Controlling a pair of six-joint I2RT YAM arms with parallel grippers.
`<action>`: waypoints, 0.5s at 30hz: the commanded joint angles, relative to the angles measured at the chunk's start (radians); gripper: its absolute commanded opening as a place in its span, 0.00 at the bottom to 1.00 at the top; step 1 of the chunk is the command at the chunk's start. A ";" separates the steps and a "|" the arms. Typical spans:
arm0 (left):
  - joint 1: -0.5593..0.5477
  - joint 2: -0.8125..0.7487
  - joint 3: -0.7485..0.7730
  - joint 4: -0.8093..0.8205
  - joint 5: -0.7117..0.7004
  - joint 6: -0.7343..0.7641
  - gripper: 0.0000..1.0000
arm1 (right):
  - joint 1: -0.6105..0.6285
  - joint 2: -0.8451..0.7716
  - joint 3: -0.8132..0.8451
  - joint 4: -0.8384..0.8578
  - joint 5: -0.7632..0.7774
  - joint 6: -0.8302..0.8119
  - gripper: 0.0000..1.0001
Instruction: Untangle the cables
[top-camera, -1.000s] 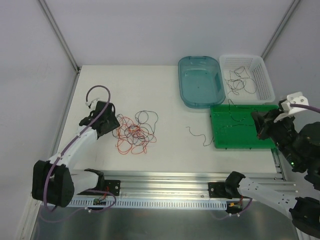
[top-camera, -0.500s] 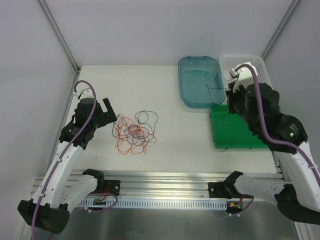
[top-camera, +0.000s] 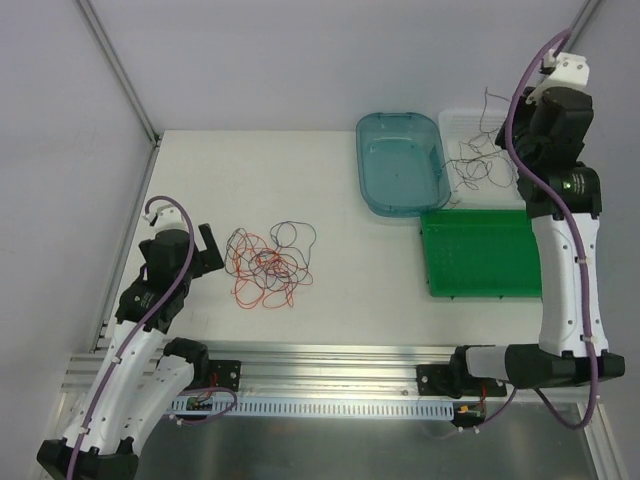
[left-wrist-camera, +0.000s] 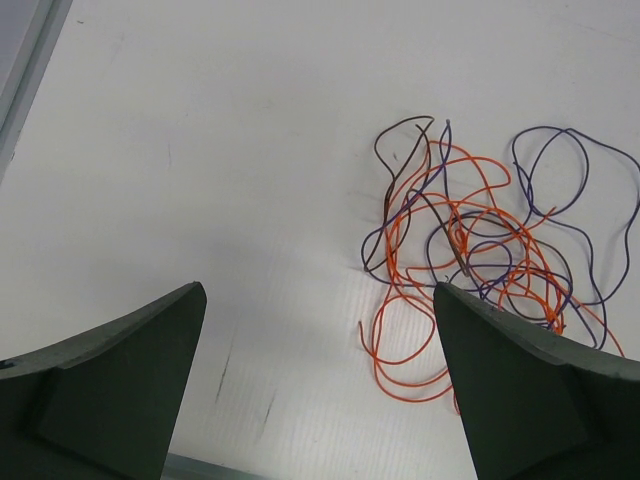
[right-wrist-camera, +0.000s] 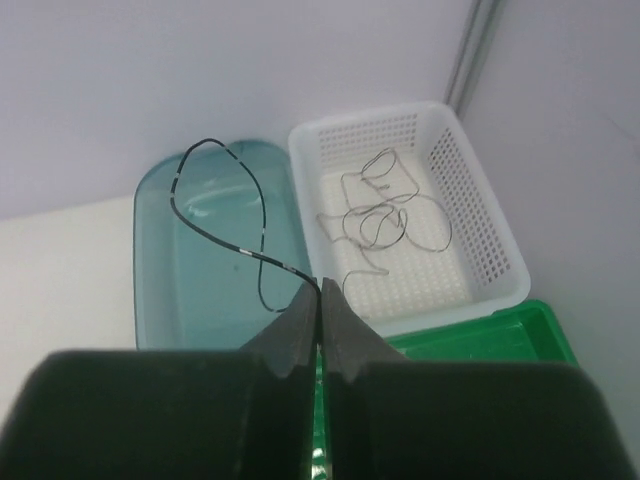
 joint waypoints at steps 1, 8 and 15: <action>0.001 -0.027 -0.034 0.053 -0.045 0.023 0.99 | -0.115 0.061 0.080 0.197 -0.080 0.098 0.01; 0.001 -0.013 -0.039 0.059 -0.042 0.023 0.99 | -0.243 0.224 0.152 0.409 -0.150 0.092 0.01; 0.001 0.001 -0.045 0.060 -0.050 0.026 0.99 | -0.321 0.456 0.240 0.476 -0.160 0.039 0.01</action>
